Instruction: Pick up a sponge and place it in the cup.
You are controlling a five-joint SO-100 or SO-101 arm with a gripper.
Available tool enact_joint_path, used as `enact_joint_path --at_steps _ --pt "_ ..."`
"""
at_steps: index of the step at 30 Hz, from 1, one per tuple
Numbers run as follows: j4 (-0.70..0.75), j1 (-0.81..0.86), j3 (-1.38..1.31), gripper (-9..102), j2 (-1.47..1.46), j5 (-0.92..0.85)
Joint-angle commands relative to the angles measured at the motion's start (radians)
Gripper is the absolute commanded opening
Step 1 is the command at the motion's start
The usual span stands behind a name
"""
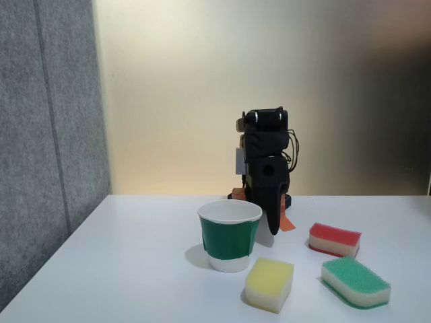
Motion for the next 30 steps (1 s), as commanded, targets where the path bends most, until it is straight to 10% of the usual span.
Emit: enact_joint_path --at_steps 1,30 --pt "0.018 -0.028 0.048 0 0.012 0.002" --pt "0.032 -0.072 0.014 0 0.011 0.009"
